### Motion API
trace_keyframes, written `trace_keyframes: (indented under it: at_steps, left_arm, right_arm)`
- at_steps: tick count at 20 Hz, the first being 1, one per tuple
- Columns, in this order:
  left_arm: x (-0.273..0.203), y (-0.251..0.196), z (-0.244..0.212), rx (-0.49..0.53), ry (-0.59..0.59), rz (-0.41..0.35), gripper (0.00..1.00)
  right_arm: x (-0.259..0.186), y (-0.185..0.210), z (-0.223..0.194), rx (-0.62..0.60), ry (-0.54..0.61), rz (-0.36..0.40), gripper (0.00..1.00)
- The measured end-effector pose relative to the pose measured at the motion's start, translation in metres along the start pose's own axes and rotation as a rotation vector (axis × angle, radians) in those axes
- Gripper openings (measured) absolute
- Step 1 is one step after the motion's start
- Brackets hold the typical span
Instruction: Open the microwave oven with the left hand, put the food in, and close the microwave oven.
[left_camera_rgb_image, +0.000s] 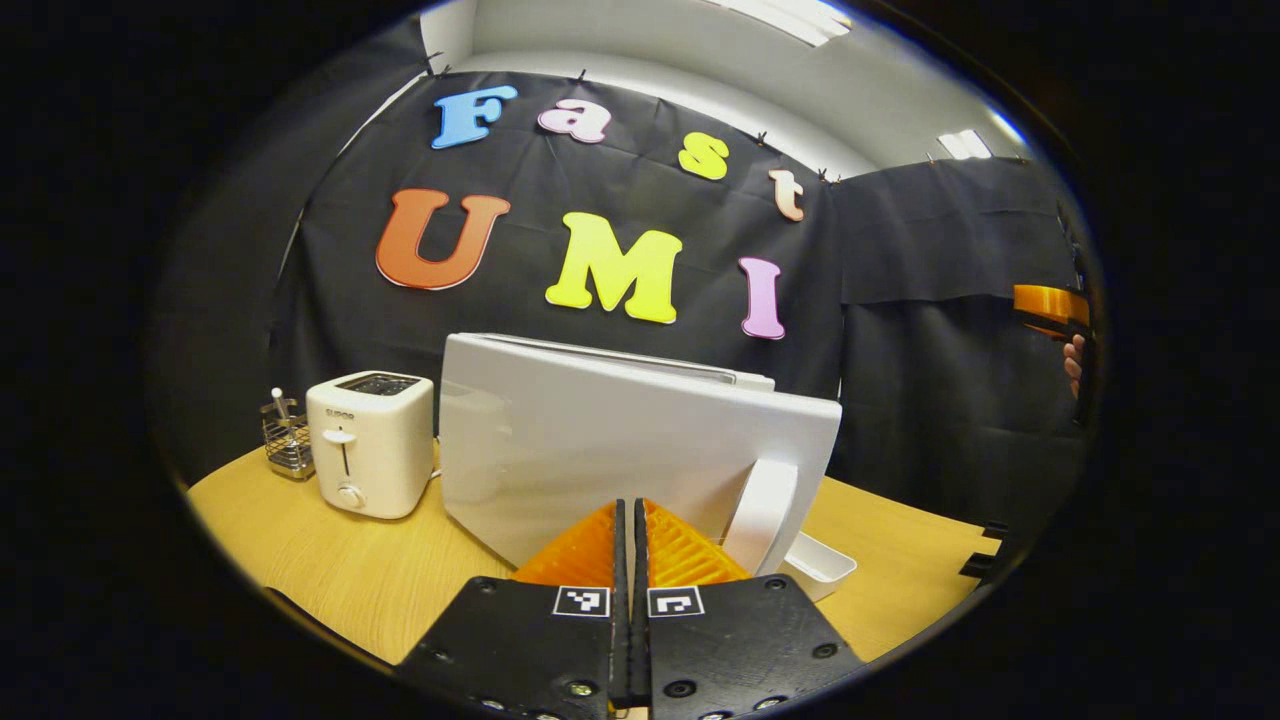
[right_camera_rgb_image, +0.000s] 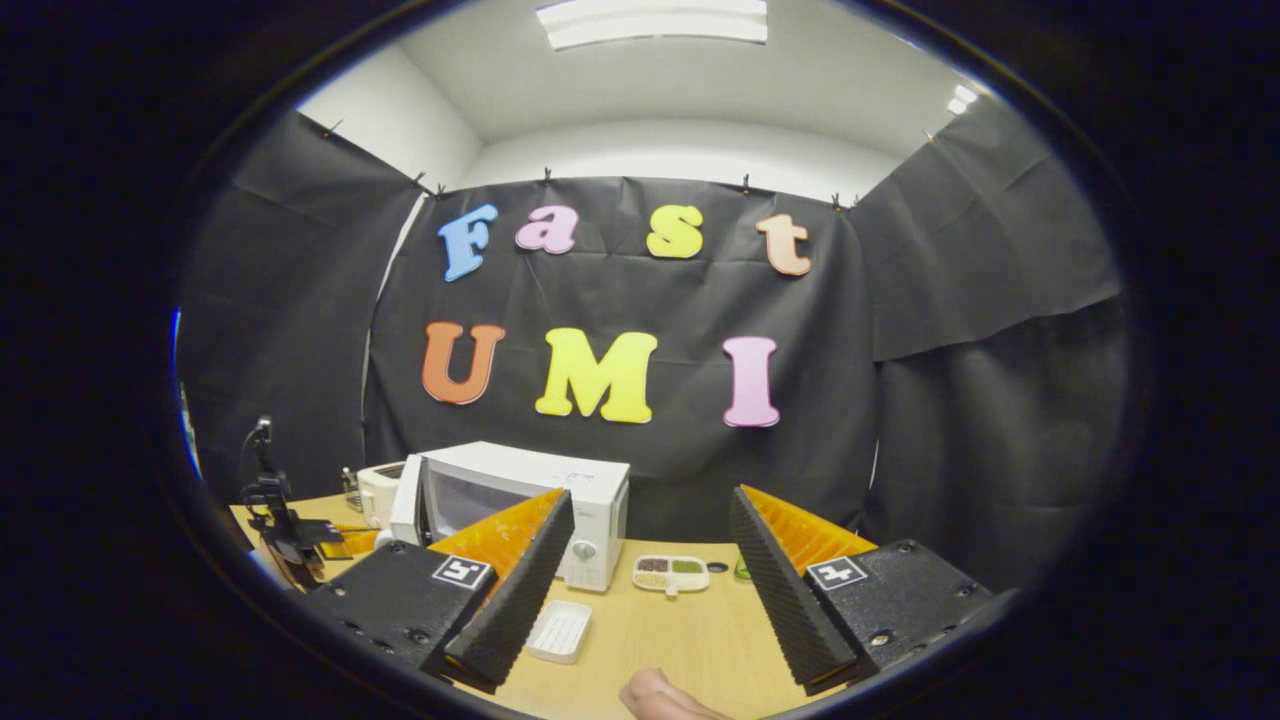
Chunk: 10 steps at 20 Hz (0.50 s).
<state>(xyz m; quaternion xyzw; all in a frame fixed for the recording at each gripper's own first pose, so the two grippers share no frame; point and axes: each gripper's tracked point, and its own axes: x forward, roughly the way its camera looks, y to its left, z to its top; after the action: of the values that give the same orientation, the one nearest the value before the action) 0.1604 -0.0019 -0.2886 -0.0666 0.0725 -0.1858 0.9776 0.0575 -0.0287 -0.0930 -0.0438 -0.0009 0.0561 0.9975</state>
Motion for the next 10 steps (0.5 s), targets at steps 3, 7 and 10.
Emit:
trace_keyframes:
  at_steps: [3, 7, 10]
  left_arm:
    - [0.029, -0.01, 0.002, 0.022, -0.007, -0.003, 0.0]
    - [0.062, -0.018, 0.003, -0.001, 0.005, 0.006, 0.0]
    - [0.086, -0.02, 0.006, 0.01, 0.007, 0.018, 0.0]
  right_arm:
    - [0.008, -0.012, -0.008, 0.017, 0.021, -0.008, 0.99]
    - [0.02, -0.024, -0.016, 0.029, 0.033, -0.006, 0.99]
    - [0.028, -0.029, -0.02, 0.034, 0.03, -0.006, 0.99]
